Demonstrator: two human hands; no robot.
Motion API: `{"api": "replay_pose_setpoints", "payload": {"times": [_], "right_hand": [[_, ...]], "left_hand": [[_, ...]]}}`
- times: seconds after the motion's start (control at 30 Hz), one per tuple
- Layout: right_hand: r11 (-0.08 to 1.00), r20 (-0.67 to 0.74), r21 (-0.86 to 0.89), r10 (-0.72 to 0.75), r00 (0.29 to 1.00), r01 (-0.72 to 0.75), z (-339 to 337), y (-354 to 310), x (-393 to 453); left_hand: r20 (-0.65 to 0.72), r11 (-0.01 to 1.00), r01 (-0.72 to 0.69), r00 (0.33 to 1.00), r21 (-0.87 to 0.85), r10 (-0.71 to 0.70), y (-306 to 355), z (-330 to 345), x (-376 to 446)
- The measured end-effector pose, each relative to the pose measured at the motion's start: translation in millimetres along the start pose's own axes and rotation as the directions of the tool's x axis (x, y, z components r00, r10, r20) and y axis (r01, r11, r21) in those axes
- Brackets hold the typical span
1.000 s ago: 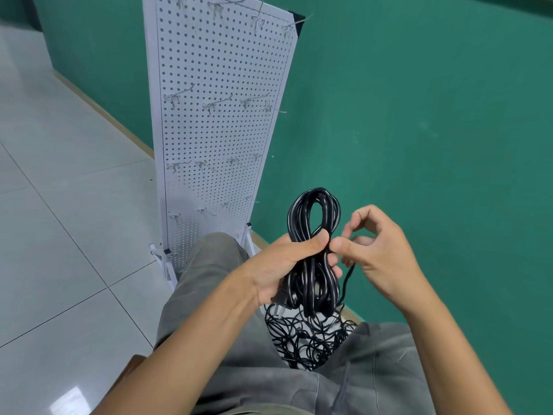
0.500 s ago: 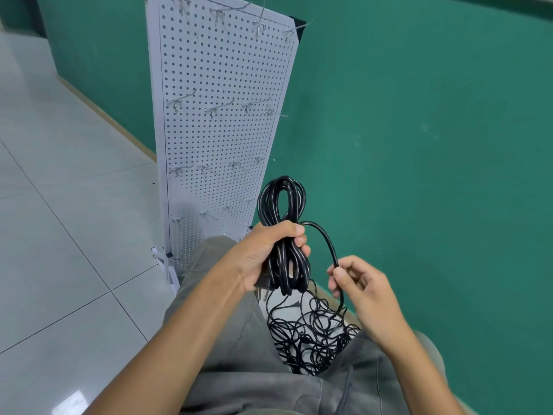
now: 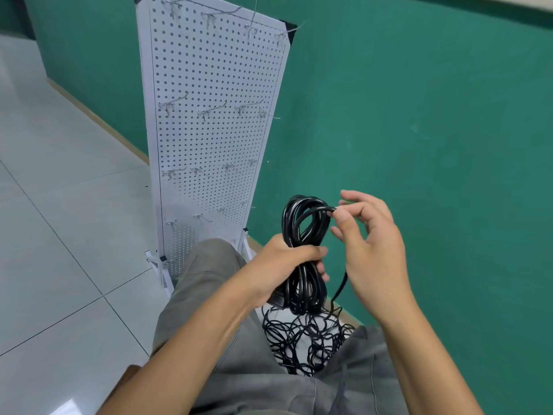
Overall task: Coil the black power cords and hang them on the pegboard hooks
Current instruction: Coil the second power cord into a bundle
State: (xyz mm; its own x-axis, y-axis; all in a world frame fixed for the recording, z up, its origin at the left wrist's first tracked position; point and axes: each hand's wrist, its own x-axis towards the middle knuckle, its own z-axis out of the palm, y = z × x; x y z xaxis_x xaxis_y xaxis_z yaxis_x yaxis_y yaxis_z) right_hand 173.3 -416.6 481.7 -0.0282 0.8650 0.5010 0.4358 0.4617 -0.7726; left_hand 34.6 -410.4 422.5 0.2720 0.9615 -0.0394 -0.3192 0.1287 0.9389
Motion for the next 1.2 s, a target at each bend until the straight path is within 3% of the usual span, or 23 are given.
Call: {"api": "replay_pose_setpoints", "payload": {"times": [0.17,0.43,0.6,0.7,0.87,1.07,1.2], "right_hand": [[0.963,-0.016,0.188,0.200,0.980,-0.194,12.6,0.6,4.8],[0.898,0.022,0.333,0.296,0.955,-0.286,23.3,-5.6,16.9],[0.778,0.218,0.408,0.424,0.879,-0.477,15.2,-9.7,17.6],[0.689,0.322,0.510,0.403,0.857,-0.515,4.5,-6.5,22.3],[0.750,0.442,0.398,0.347,0.827,-0.528,0.7,10.7,19.7],[0.691,0.607,0.291,0.401,0.686,-0.662,18.7,50.5,-11.1],[0.828,0.577,0.061,0.426,0.697,-0.557,34.6,63.4,-26.0]], "left_hand": [[0.033,0.978,-0.142,0.990,0.150,0.138,3.1,-1.6,1.2],[0.113,0.996,-0.069,0.992,0.055,0.063,6.8,-5.6,-1.9],[0.133,0.998,0.013,0.991,-0.054,-0.006,-1.2,-0.2,-3.3],[0.151,0.988,0.063,0.988,-0.144,-0.041,-5.3,3.0,-3.1],[0.054,0.972,0.001,0.998,-0.233,0.012,-8.4,8.2,-1.0],[-0.117,0.956,-0.058,0.993,-0.286,0.025,1.5,-14.8,3.4],[-0.320,0.907,-0.146,0.947,-0.395,0.013,6.5,-23.5,7.1]]}}
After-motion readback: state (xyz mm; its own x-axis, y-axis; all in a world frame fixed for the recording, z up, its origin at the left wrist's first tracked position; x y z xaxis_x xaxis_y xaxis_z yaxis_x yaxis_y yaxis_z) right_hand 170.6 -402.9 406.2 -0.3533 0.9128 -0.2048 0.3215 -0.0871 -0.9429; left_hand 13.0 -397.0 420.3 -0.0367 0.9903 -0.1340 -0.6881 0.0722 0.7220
